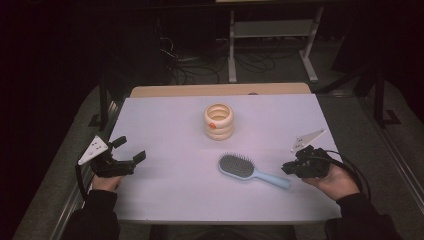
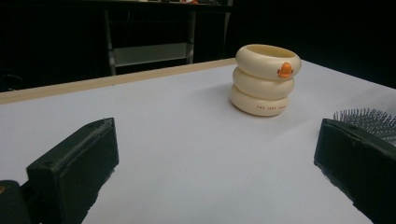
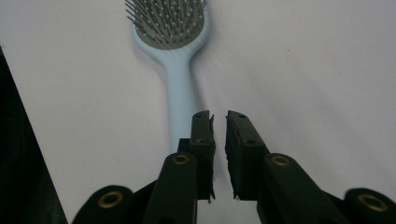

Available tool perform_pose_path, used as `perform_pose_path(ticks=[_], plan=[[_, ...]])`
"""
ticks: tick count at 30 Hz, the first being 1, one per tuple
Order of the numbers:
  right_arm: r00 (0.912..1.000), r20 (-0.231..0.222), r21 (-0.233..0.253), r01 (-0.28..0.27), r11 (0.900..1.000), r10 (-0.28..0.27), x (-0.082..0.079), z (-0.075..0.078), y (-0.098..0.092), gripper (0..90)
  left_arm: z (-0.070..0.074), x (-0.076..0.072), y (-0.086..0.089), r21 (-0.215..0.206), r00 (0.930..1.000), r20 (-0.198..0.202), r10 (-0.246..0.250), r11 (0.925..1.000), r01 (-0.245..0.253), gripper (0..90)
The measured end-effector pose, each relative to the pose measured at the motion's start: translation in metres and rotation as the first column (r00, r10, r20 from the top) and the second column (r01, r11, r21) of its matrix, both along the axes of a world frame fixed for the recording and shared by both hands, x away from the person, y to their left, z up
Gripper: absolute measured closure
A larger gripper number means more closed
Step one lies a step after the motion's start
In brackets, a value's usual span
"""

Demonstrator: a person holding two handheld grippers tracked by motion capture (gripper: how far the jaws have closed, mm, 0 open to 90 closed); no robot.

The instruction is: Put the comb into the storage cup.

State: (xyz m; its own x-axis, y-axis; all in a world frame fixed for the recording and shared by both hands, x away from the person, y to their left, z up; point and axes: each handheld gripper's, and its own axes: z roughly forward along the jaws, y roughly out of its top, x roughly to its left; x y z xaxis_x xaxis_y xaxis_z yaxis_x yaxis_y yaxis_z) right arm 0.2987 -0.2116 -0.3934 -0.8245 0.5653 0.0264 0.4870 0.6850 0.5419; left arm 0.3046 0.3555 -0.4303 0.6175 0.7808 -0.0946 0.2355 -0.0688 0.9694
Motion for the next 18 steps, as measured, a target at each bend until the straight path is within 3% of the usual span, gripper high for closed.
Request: perform_pose_path(ticks=[2,5,10,16,18], plan=[[1.0,0.005,-0.001,0.0,1.0,0.0,0.001,0.003,0.003,71.1,0.0,0.0,0.0,0.002,1.0,0.001,-0.002,1.0,0.002,0.0],[0.9998,0.01,0.011,0.017,1.0,-0.017,0.004,0.005,0.007,50.7,0.0,0.0,0.0,0.002,1.0,0.0,-0.001,1.0,0.001,0.0],[0.9992,0.018,-0.01,0.035,0.999,-0.035,0.01,0.006,0.015,31.5,0.0,0.0,0.0,0.001,1.0,0.001,-0.001,1.0,0.001,0.0],[0.9973,0.051,-0.005,0.054,0.999,-0.054,0.017,0.009,0.023,0.0,0.0,0.0,-0.001,-0.001,1.0,0.0,-0.003,1.0,0.003,0.0],[0.9971,0.061,0.005,0.046,0.999,-0.046,0.017,0.01,0.025,0.0,0.0,0.0,-0.001,-0.001,1.0,0.002,-0.004,1.0,0.004,0.0]])
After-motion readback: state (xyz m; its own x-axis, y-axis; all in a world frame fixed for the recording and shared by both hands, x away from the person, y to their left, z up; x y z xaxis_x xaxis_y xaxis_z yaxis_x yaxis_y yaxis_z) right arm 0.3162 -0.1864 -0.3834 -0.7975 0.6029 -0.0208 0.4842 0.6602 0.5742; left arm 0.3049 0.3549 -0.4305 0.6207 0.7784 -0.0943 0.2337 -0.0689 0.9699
